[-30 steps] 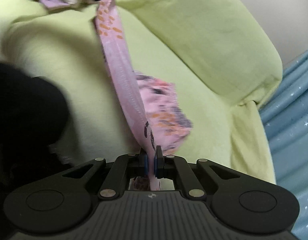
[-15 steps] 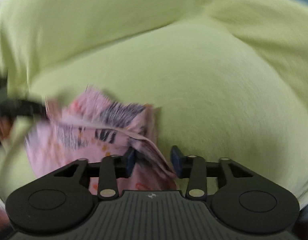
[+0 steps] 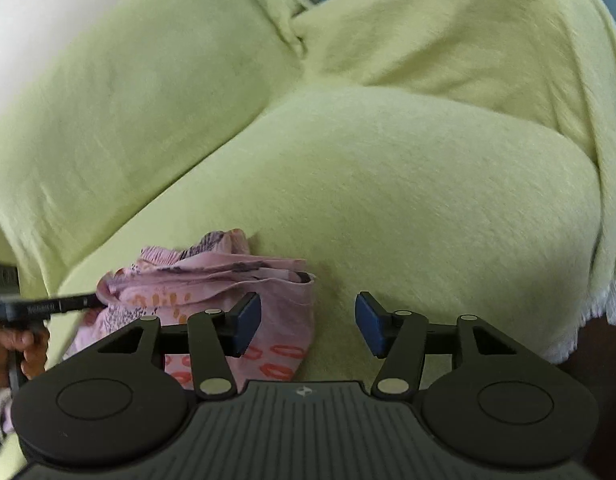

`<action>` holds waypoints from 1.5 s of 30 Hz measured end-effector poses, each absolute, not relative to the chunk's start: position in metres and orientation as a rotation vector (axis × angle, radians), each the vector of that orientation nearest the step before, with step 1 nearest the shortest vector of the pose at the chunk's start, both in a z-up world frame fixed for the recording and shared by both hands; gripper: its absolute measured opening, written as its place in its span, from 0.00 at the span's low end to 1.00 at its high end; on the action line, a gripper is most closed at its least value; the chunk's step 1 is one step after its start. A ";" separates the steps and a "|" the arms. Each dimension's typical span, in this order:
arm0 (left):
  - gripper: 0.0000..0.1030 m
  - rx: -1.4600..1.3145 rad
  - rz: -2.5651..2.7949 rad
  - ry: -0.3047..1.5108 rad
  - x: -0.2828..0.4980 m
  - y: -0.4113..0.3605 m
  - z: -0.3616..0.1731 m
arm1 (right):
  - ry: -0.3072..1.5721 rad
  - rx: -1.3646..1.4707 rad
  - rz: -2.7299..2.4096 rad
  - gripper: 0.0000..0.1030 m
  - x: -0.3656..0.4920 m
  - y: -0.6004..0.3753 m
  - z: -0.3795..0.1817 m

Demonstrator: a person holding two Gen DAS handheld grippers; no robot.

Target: Fold clothes

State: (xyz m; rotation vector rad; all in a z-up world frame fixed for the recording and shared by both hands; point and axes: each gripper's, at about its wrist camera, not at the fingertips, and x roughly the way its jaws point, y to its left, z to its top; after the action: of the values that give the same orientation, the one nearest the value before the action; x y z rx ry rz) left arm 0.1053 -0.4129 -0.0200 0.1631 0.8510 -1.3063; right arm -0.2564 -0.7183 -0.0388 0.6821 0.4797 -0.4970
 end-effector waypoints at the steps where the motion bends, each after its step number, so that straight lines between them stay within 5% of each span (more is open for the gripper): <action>1: 0.17 0.162 -1.309 0.845 0.106 -0.414 -0.020 | 0.476 0.664 -0.485 0.54 -0.255 -0.717 -0.039; 8: 0.17 0.144 -1.331 0.829 0.109 -0.418 -0.024 | 0.469 0.680 -0.463 0.53 -0.239 -0.728 -0.048; 10: 0.01 0.133 -1.346 0.852 0.110 -0.417 -0.025 | 0.470 0.728 -0.446 0.37 -0.242 -0.731 -0.049; 14: 0.01 0.142 -1.361 0.827 0.104 -0.409 -0.024 | 0.520 0.708 -0.438 0.12 -0.240 -0.726 -0.047; 17: 0.03 0.157 -1.343 0.809 0.102 -0.404 -0.022 | 0.528 0.694 -0.438 0.12 -0.240 -0.725 -0.045; 20: 0.31 0.155 -1.327 0.790 0.103 -0.403 -0.020 | 0.523 0.688 -0.436 0.21 -0.238 -0.726 -0.044; 24: 0.37 0.164 -1.352 0.829 0.112 -0.417 -0.019 | 0.508 0.698 -0.428 0.23 -0.236 -0.729 -0.047; 28: 0.31 0.191 -1.400 0.866 0.116 -0.432 -0.017 | 0.481 0.734 -0.424 0.23 -0.238 -0.732 -0.052; 29: 0.24 0.200 -1.400 0.873 0.116 -0.435 -0.017 | 0.476 0.740 -0.422 0.23 -0.240 -0.732 -0.052; 30: 0.04 0.210 -1.400 0.876 0.116 -0.435 -0.017 | 0.475 0.747 -0.420 0.23 -0.240 -0.733 -0.053; 33: 0.03 0.229 -1.404 0.822 0.110 -0.428 -0.011 | 0.509 0.756 -0.414 0.11 -0.240 -0.735 -0.049; 38: 0.02 0.169 -1.399 0.707 0.109 -0.410 0.009 | 0.463 0.718 -0.416 0.10 -0.242 -0.743 -0.024; 45: 0.03 0.195 -1.316 0.785 0.126 -0.440 -0.010 | 0.510 0.749 -0.477 0.13 -0.216 -0.759 -0.036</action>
State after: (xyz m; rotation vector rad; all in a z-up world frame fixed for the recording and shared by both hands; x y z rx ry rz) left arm 0.1258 -0.4396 -0.0103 0.1949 0.7846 -1.3159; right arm -0.2165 -0.7594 -0.0363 0.7492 0.5101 -0.4772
